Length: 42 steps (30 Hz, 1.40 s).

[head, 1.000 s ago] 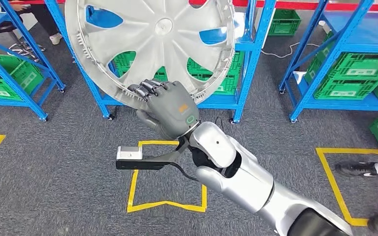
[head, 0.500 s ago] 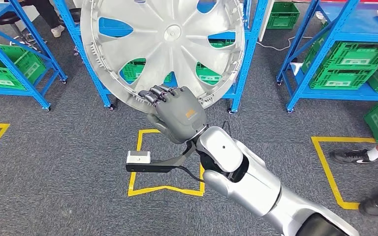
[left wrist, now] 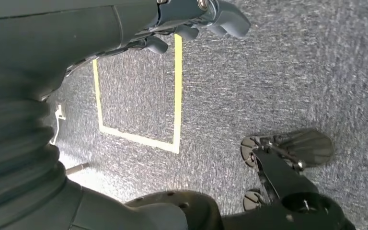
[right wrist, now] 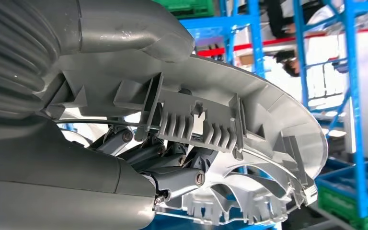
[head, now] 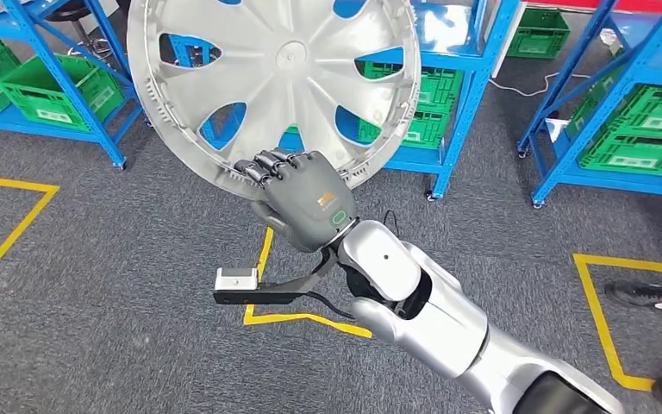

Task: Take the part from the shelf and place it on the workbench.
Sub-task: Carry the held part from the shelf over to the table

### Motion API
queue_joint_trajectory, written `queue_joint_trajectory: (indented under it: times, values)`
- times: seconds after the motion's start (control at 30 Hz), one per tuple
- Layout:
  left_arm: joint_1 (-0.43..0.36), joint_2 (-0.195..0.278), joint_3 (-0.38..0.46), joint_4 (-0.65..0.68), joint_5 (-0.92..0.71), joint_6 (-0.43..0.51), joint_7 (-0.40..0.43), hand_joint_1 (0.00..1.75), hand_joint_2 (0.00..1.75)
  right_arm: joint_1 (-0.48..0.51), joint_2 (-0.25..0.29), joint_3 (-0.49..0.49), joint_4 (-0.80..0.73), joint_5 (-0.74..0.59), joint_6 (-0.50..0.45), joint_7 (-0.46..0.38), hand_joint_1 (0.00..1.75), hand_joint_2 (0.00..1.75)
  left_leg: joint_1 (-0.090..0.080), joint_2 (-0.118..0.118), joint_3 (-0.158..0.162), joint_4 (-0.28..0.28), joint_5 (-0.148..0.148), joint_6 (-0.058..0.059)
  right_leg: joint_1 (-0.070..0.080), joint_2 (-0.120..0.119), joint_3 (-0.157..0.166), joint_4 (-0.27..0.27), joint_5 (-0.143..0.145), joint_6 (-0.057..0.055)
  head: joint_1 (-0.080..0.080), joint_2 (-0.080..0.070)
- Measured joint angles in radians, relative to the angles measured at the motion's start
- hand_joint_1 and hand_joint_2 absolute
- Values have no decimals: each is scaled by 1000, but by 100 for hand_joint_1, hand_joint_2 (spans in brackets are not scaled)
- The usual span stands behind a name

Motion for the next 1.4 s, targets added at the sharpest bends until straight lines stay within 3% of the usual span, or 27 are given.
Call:
queue_joint_trajectory:
  times: [0.07, 0.13, 0.17, 0.2, 0.23, 0.3, 0.37, 0.43, 0.5, 0.57, 0.63, 0.7, 0.73, 0.77, 0.83, 0.9, 0.93, 1.0, 1.07, 1.13, 1.2, 1.23, 1.27, 1.3, 1.37, 1.4]
  values:
    - [1, 0, 0, 0, 0, 0, 0, 0, 175, -2, 2, 0, 0, 0, 0, 1, 175, 175, 4, -19, -4, -4, 6, 16, -4, 32, -23, 45, -31, 11, 1, 0]
    - [-1, 1, 0, 0, 1, 0, 0, 0, 175, -1, 2, 0, 1, 1, 1, 0, 175, 175, 4, -38, -10, -6, 11, 26, -6, 76, -84, 167, -90, 15, 2, 0]
    - [-1, 2, 0, 0, 2, 0, 0, 0, 175, 0, 2, 0, 2, 1, 3, -2, 175, 175, 3, -49, -13, -5, 13, 29, -5, 84, -119, 235, -114, 16, 2, 0]
    - [-1, 2, 0, 0, 4, 0, 0, 0, 175, 2, 1, 0, 2, 2, 6, -2, 175, 175, 2, -61, -15, -3, 13, 30, -5, 88, -143, 279, -121, 15, 2, 0]
    - [0, 2, 0, 0, 7, 0, 0, 0, 175, 2, 2, 0, 3, 2, 9, -2, 175, 175, 1, -74, -16, -1, 14, 31, -5, 90, -150, 288, -108, 14, 2, 0]
    - [1, 2, 0, 1, 11, 3, 0, 0, 175, 0, 6, 0, 3, 4, 17, -2, 175, 175, 1, -99, -17, 5, 14, 29, -5, 101, -111, 194, -38, 6, 2, 0]
    - [0, 1, 1, 1, 16, 8, 0, 0, 175, -7, 14, 0, 6, 6, 24, -5, 175, 175, -1, -121, -23, 10, 16, 22, -7, 134, -56, 69, 10, -2, 2, 0]
    - [-2, 0, 3, 1, 20, 11, 0, 0, 175, -13, 21, 1, 9, 10, 27, -11, 175, 175, 1, -138, -33, 9, 22, 9, -5, 150, -39, 21, 13, -6, 1, 0]
    - [0, 0, 5, 2, 21, 12, 0, 0, 175, -16, 28, 1, 12, 13, 28, -16, 175, 175, 5, -151, -39, 4, 28, -5, -5, 133, -34, 10, 18, -13, 2, 0]
    - [4, 0, 7, 3, 21, 13, 0, 0, 175, -18, 36, 1, 15, 14, 28, -17, 175, 175, 3, -120, -54, 32, 9, -16, -10, 113, -26, -1, 26, -25, -4, 0]
    - [4, -1, 7, 4, 21, 13, 0, 0, 175, -18, 40, 1, 17, 15, 28, -18, 175, 175, 3, -70, -100, 129, -44, -26, -11, 93, -24, -6, 29, -32, -10, 0]
    - [2, -1, 7, 4, 21, 13, 0, 0, 175, -17, 41, 1, 18, 17, 28, -19, 175, 175, 7, -50, -150, 237, -84, -34, -10, 69, -24, -5, 28, -34, -10, 0]
    - [3, -1, 7, 4, 20, 13, 0, 0, 175, -16, 40, 1, 19, 17, 28, -19, 175, 175, 8, -45, -158, 255, -82, -37, -10, 57, -24, -5, 26, -34, -10, 0]
    - [4, -1, 7, 4, 20, 13, -1, 0, 175, -15, 40, 1, 19, 17, 28, -19, 175, 175, 10, -39, -146, 235, -63, -39, -10, 46, -23, -4, 25, -33, -11, 0]
    - [5, 0, 7, 4, 15, 12, -2, 0, 175, -14, 39, 1, 18, 17, 27, -19, 175, 175, 11, -10, -83, 115, -7, -40, -10, 26, -22, 1, 18, -25, -10, 0]
    - [4, -1, 7, 4, 8, 11, -3, 0, 175, -12, 36, 0, 17, 18, 26, -19, 175, 175, 7, 17, -35, 22, 20, -28, -5, 11, -23, 8, 12, -14, -10, 0]
    - [3, -2, 7, 4, 5, 10, -4, 0, 175, -10, 33, 0, 15, 19, 25, -19, 175, 175, 4, 20, -30, 10, 18, -19, -1, 3, -23, 9, 10, -10, -10, 0]
    - [5, -2, 7, 4, 1, 8, -7, 0, 175, -4, 25, 0, 10, 20, 21, -19, 175, 175, 3, -2, -32, 9, 20, -1, 0, -9, -20, 8, 6, 2, -9, 0]
    - [8, -2, 7, 4, 1, 8, -11, 0, 175, 2, 17, -2, 5, 21, 16, -19, 175, 175, 5, -20, -31, 6, 22, 12, -5, 19, -29, 35, -17, 13, -8, 0]
    - [9, -1, 6, 4, 1, 8, -15, 0, 175, 5, 5, -3, 2, 21, 12, -21, 175, 175, 6, -38, -33, 4, 25, 21, -9, 68, -77, 137, -73, 18, -6, 0]
    - [9, 0, 6, 4, 1, 8, -18, 0, 175, 11, -11, -4, 1, 19, 7, -27, 175, 175, 4, -61, -36, 5, 26, 26, -9, 87, -138, 261, -120, 18, -6, 0]
    - [10, 0, 6, 4, 1, 8, -18, 0, 175, 14, -19, -4, 1, 17, 4, -31, 175, 175, 4, -73, -36, 7, 26, 26, -8, 89, -153, 287, -120, 17, -6, 0]
    - [12, 0, 7, 4, 1, 8, -19, 0, 175, 17, -26, -5, 1, 14, 0, -35, 175, 175, 4, -87, -37, 8, 26, 26, -9, 91, -150, 276, -102, 15, -6, 0]
    - [13, 0, 7, 4, 1, 8, -20, 0, 175, 19, -32, -5, 1, 11, -5, -38, 175, 175, 4, -100, -37, 10, 27, 25, -9, 97, -127, 227, -70, 13, -5, 0]
    - [14, -1, 7, 4, 1, 8, -21, 0, 175, 21, -41, -5, 1, 7, -13, -39, 175, 175, 3, -124, -40, 14, 28, 19, -12, 136, -65, 94, -13, 7, -5, 0]
    - [13, -1, 7, 4, 1, 8, -22, 0, 175, 22, -45, -6, 0, 6, -17, -40, 175, 175, 3, -135, -43, 15, 31, 13, -13, 151, -45, 50, 0, 5, -5, 0]
